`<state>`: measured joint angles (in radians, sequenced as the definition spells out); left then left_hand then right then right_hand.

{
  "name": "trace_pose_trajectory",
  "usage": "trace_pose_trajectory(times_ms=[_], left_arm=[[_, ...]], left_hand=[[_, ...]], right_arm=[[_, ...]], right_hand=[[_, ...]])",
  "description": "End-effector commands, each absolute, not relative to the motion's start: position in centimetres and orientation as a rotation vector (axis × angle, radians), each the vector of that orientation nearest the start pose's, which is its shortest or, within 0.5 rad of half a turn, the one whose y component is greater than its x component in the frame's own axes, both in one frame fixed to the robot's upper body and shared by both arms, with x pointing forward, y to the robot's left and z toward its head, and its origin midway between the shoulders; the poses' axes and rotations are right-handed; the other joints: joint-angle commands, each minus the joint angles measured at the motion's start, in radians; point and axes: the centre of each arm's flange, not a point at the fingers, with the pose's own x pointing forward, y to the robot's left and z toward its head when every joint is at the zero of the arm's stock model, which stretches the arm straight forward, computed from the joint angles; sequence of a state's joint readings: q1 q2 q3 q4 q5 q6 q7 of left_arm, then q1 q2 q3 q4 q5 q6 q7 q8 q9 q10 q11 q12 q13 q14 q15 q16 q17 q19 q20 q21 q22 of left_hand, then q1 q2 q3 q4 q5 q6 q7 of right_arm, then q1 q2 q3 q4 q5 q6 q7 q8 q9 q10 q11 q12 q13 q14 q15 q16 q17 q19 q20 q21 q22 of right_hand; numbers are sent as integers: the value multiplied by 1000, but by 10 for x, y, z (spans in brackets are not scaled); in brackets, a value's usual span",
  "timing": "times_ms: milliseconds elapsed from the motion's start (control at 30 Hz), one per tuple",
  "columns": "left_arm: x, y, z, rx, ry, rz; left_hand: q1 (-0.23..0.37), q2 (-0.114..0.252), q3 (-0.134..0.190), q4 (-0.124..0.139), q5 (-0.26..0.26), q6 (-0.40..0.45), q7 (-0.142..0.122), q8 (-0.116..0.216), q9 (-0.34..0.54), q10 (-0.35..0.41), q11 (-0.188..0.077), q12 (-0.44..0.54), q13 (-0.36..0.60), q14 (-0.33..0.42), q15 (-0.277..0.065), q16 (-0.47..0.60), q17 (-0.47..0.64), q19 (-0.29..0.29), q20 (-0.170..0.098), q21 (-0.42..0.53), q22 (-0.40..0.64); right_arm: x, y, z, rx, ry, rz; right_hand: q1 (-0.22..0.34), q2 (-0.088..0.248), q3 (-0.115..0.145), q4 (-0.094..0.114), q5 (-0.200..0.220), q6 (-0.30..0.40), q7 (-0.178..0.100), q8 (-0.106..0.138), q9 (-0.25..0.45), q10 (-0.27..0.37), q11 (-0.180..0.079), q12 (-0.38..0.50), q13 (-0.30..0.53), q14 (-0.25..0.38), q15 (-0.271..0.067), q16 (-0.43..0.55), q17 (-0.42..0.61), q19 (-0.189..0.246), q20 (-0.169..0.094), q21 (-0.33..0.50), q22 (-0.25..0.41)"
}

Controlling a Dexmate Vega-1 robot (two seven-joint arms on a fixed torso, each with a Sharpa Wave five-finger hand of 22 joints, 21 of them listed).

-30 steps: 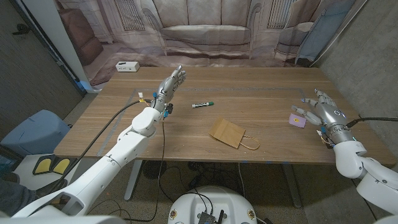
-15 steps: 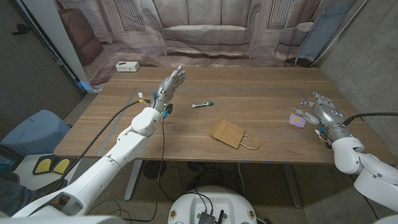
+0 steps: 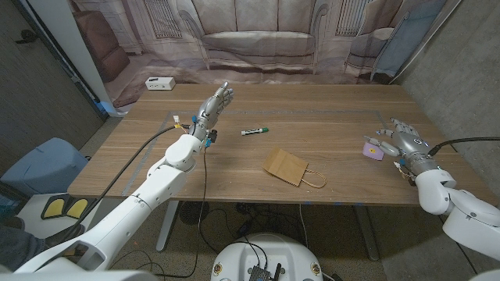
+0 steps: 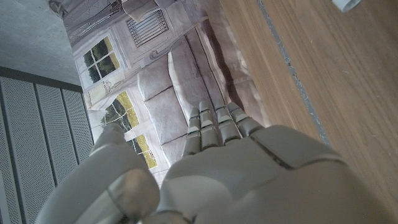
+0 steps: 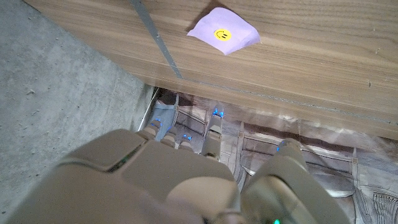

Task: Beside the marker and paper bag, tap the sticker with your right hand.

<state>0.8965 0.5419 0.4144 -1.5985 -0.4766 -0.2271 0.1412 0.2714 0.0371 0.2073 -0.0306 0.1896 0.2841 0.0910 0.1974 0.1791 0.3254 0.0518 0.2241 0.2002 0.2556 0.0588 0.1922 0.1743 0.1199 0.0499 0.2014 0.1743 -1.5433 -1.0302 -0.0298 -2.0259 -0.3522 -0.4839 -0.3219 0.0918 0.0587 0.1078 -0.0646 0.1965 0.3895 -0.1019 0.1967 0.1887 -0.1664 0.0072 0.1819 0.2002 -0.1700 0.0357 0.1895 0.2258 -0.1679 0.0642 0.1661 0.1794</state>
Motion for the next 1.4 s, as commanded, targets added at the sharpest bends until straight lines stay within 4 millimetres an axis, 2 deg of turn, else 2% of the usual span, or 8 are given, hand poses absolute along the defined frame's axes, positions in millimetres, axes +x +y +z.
trace_pose_trajectory(times_ms=[33,700,933,967,1100,1400], left_arm=[[600,224,15,96,-721,-219],[602,224,13,90,-716,-217],[603,223,14,91,-717,-217],[603,223,14,89,-717,-218],[604,222,13,88,-715,-221],[603,221,14,93,-717,-218]], left_hand=[[0,4,3,-6,-4,11,1,-3,2,6,2,1,0,5,3,-1,5,2,2,-4,4],[-1,5,3,-8,-4,11,2,-5,2,5,0,-1,0,5,3,-2,5,2,1,-4,5],[-2,6,2,-9,-4,11,3,-5,2,6,0,-2,0,5,5,-2,5,0,1,-5,5],[-2,6,2,-10,-4,11,3,-5,2,4,-9,-3,0,5,5,-2,5,0,2,-5,5],[-2,6,2,-11,-4,11,3,-6,2,6,5,-2,0,5,5,-2,5,0,1,-5,5],[-3,7,2,-11,-4,12,4,-6,2,7,3,-3,0,5,6,-2,5,-1,2,-5,5]], right_arm=[[502,-412,-84,-1346,-239,-395],[512,-414,-96,-1357,-178,-392],[516,-414,-98,-1369,-139,-380],[516,-414,-98,-1370,-136,-382],[518,-413,-99,-1371,-135,-381],[523,-412,-101,-1375,-127,-381]], right_hand=[[-11,-2,-1,7,3,-13,2,-4,2,-140,-3,6,0,-269,3,5,2,-197,-4,8,2],[-9,11,6,8,7,-20,-5,-4,2,-143,-1,11,0,-270,5,10,0,-210,-4,17,2],[-4,18,11,6,8,12,4,8,3,-147,-2,12,0,-273,5,10,-2,-215,-3,20,2],[-3,18,12,6,8,13,4,9,3,-149,-1,12,0,-274,5,10,-2,-216,-4,20,2],[-2,19,13,5,8,14,0,9,3,-148,-2,13,0,-274,7,11,-2,-218,-3,20,2],[3,25,17,3,8,22,1,11,3,-144,-3,17,0,-272,8,13,-3,-220,-3,23,2]])
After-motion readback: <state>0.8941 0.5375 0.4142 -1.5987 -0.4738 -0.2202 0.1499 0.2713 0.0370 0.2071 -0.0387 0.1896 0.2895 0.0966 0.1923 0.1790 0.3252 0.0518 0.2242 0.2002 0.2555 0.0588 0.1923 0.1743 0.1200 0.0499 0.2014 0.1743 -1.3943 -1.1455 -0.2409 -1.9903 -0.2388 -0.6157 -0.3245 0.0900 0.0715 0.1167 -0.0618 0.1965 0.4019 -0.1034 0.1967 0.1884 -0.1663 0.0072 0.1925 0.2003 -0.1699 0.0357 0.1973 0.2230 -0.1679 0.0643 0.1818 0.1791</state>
